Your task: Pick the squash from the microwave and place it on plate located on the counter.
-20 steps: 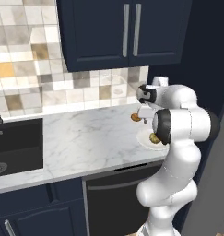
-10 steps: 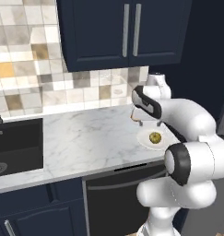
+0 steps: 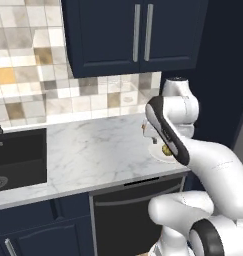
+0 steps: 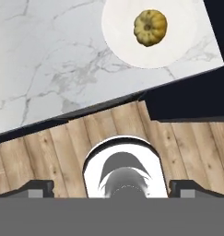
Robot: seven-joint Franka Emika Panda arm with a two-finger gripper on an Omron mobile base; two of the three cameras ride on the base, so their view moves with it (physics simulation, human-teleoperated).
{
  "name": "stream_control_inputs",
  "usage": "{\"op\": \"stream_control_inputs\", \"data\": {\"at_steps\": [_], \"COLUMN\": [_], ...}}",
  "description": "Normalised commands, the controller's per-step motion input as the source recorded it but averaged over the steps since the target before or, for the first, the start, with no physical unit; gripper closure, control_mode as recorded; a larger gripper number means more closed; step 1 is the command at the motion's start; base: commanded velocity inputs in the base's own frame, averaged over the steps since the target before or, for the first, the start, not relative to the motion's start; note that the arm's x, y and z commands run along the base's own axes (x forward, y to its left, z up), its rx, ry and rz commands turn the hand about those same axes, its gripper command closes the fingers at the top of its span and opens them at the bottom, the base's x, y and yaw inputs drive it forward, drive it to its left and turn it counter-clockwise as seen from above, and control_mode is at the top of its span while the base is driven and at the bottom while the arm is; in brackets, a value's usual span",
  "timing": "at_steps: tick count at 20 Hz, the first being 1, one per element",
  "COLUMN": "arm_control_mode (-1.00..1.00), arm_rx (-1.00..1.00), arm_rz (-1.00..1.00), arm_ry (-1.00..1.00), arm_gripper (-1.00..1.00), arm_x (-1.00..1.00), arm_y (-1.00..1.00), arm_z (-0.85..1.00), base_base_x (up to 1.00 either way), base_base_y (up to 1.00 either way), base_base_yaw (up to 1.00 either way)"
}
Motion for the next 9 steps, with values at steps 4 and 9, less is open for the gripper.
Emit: {"op": "stream_control_inputs", "data": {"at_steps": [4, 9], "arm_control_mode": [-1.0, -1.0], "arm_rx": [0.0, -0.01], "arm_rz": [0.04, 0.07], "arm_ry": [0.0, -0.11], "arm_gripper": [-1.0, -1.0], "arm_x": [-0.74, -0.62], "arm_y": [0.16, 0.15], "arm_z": [0.79, 0.53], "base_base_x": [0.0, 0.0], "base_base_y": [0.0, 0.0], "base_base_yaw": [0.0, 0.0]}}
